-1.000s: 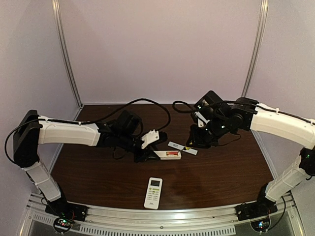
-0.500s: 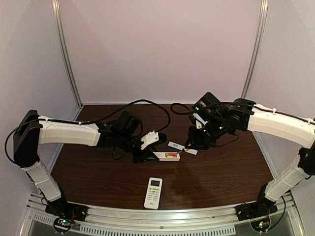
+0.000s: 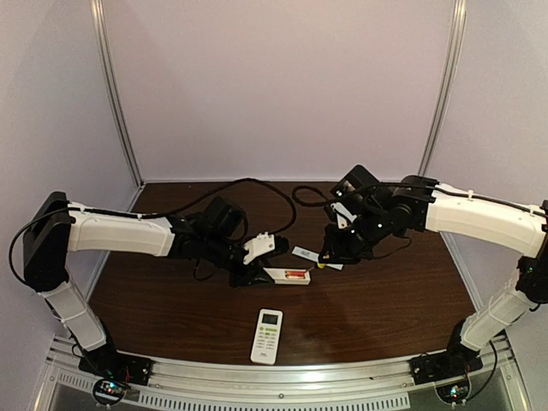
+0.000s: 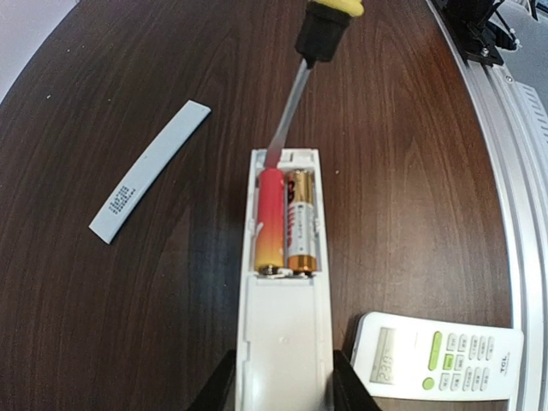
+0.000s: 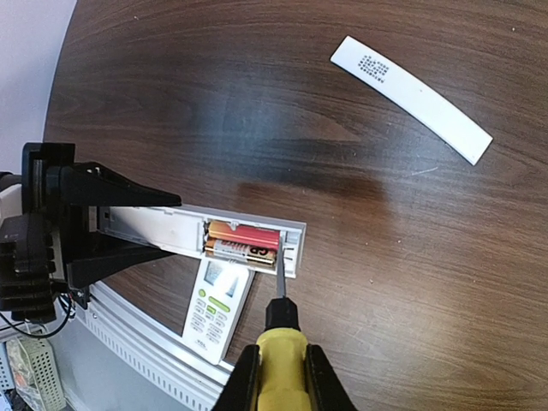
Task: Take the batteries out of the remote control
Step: Remove the battery from the remote control without the battery cover.
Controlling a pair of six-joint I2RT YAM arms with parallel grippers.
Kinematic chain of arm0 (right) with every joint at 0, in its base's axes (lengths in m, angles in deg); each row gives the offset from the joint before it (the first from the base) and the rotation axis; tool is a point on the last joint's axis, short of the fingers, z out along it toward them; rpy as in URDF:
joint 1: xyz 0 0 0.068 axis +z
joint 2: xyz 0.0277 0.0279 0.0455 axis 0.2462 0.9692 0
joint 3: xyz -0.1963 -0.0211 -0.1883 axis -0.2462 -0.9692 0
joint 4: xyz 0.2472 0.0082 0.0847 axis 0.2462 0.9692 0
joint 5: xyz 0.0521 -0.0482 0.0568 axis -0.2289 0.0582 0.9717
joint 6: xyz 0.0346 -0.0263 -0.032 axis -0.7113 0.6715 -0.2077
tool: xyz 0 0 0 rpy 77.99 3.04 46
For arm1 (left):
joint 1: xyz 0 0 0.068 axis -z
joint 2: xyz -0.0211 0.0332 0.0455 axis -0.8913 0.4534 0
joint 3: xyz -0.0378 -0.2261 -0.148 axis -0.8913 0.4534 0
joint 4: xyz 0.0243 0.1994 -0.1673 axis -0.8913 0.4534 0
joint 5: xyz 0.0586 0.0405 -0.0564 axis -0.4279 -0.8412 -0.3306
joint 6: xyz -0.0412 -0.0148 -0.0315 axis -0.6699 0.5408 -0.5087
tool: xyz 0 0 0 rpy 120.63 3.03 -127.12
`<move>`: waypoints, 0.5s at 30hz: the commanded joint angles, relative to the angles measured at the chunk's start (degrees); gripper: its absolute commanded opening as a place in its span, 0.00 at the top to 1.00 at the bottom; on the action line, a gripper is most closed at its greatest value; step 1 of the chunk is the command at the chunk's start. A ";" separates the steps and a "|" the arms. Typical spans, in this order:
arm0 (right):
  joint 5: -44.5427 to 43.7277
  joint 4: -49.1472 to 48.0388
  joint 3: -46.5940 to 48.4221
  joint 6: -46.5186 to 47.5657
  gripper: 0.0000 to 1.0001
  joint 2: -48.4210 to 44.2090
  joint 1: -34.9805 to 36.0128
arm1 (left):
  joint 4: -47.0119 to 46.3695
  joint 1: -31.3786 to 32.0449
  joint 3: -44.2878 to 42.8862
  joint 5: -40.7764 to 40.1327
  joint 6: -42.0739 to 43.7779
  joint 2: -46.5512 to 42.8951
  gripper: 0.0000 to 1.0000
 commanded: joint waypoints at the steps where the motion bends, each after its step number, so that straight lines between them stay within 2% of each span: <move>1: 5.61 -4.58 -1.29 1.64 1.00 1.41 0.53 | -10.16 0.40 -0.78 2.69 1.59 -1.05 1.00; 15: 8.76 -9.49 -3.93 2.72 1.00 0.60 -0.74 | -11.03 0.37 0.21 2.86 3.71 -1.48 1.00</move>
